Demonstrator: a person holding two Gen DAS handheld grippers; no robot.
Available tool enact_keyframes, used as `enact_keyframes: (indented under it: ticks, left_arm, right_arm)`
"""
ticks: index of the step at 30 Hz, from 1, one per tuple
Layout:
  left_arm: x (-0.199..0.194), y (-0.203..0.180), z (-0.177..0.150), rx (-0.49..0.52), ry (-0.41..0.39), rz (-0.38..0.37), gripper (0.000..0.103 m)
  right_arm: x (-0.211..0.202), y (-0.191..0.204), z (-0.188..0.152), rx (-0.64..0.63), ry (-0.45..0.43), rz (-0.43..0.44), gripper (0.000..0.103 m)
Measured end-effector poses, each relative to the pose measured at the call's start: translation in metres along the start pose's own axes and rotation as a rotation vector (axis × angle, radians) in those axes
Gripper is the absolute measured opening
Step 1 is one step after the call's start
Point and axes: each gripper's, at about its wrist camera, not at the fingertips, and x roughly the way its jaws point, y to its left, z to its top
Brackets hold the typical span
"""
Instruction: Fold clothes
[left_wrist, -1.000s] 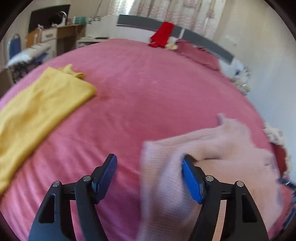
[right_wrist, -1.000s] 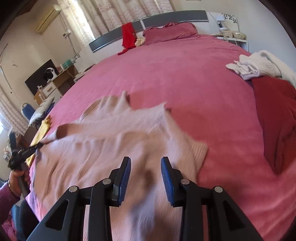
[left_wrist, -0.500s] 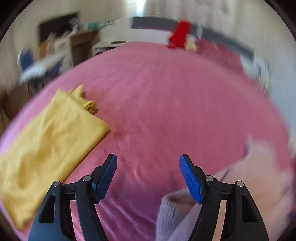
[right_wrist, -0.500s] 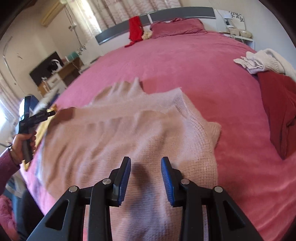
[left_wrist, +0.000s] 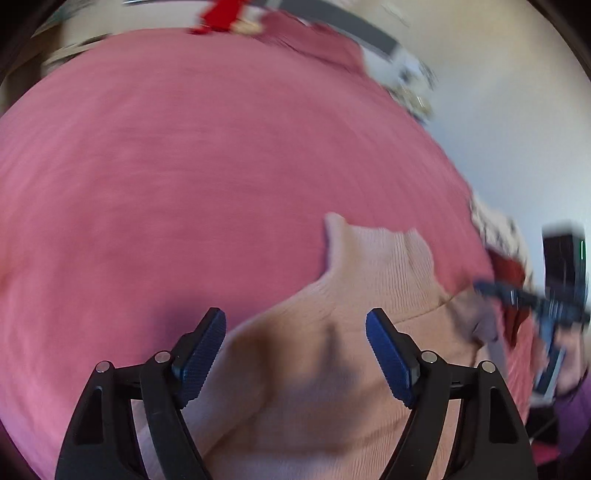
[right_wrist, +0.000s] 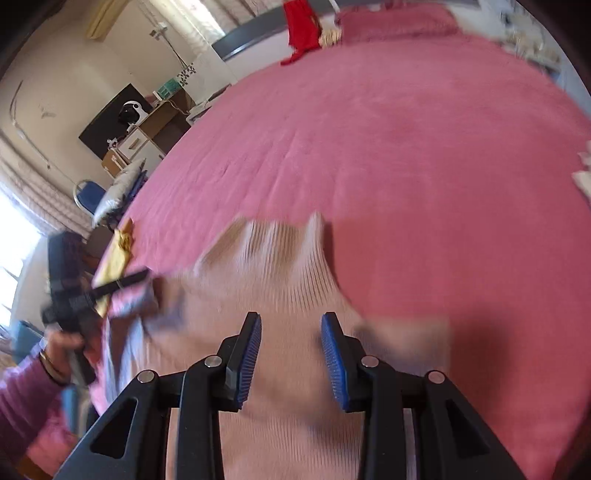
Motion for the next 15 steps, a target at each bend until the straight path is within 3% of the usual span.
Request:
enact_keyframes:
  ticks: [4,7,9,11,15]
  left_arm:
    - [0.031,-0.017,0.020,0.057,0.068,0.037,0.080]
    - [0.021,-0.008,0.014,0.028,0.038,0.004,0.080]
    - [0.006,0.004,0.003,0.001,0.004,-0.019,0.080]
    - [-0.017,0.028,-0.016,-0.039,-0.009,-0.031,0.080]
    - [-0.061,0.080,-0.059,-0.066,-0.005,0.005,0.080]
  right_arm:
    - [0.033,-0.012,0.027,0.029,0.038,-0.019,0.034]
    - [0.039,-0.017,0.025,0.066,0.049,-0.013,0.034]
    - [0.030,-0.019,0.010,0.079,0.037,0.038,0.034]
    - [0.009,-0.023,-0.011,0.070,0.002,0.025,0.034]
    - [-0.051,-0.046,-0.073,0.101,-0.048,0.039,0.034]
